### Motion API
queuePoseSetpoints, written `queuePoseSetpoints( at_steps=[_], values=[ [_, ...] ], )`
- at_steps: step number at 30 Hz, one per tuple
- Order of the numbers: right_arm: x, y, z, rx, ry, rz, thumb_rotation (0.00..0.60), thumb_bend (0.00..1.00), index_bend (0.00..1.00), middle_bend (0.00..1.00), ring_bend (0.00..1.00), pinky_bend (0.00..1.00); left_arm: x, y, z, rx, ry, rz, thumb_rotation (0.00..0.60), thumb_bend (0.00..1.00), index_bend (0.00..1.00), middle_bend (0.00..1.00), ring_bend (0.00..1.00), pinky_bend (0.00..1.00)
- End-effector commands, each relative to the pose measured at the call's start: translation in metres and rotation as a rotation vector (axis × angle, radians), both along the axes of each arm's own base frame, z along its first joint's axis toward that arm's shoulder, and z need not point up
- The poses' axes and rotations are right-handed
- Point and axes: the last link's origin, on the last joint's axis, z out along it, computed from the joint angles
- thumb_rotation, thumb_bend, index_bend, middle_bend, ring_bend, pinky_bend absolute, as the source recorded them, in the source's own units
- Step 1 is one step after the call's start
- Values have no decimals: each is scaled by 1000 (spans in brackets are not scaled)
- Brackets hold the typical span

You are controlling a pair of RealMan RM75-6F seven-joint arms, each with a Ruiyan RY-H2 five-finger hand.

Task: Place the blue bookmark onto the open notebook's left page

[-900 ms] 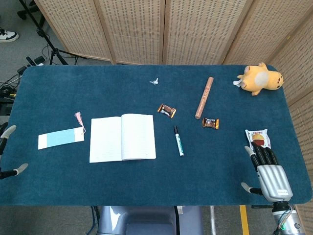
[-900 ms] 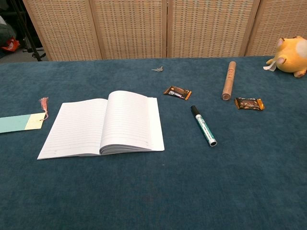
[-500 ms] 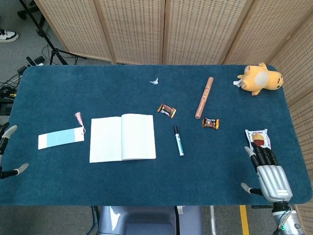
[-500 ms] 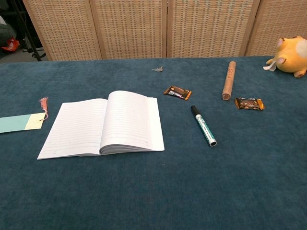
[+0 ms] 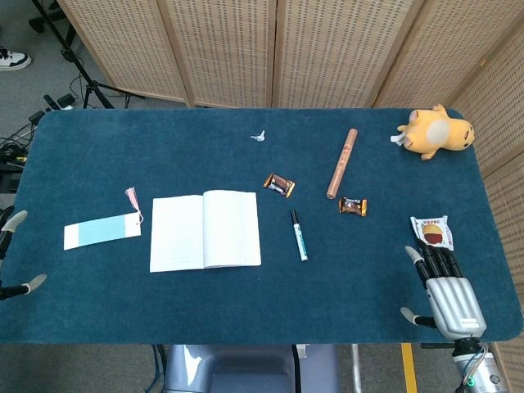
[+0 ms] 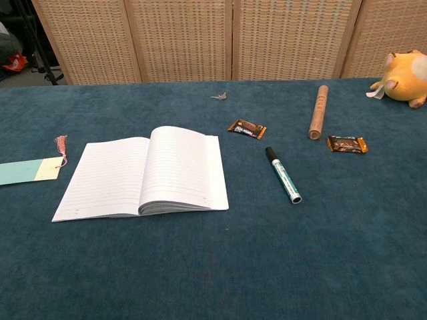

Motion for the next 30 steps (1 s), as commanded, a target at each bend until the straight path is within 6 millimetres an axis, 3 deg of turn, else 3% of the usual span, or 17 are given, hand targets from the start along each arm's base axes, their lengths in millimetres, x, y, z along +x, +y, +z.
queuePoseSetpoints(
  at_steps=[1, 7, 15, 25, 30],
  values=[
    [0, 0, 0, 2, -1, 1, 600, 105, 0, 0, 0, 12, 1, 1, 0, -5, -7, 4, 600, 124, 87, 0, 0, 0],
    [1, 1, -3, 18, 1, 4, 600, 105, 0, 0, 0, 12, 4, 17, 3, -65, -28, 26, 600, 127, 87, 0, 0, 0],
    [4, 2, -5, 24, -3, 21, 600, 105, 0, 0, 0, 12, 12, 72, 6, -148, -17, 57, 600, 137, 140, 0, 0, 0],
    [2, 2, -6, 29, -5, 14, 600, 105, 0, 0, 0, 12, 15, 117, -12, -276, 12, 154, 600, 147, 259, 0, 0, 0],
    [1, 1, -5, 26, -9, 12, 600, 105, 0, 0, 0, 12, 12, 133, -20, -313, 47, 192, 600, 151, 267, 0, 0, 0]
  ],
)
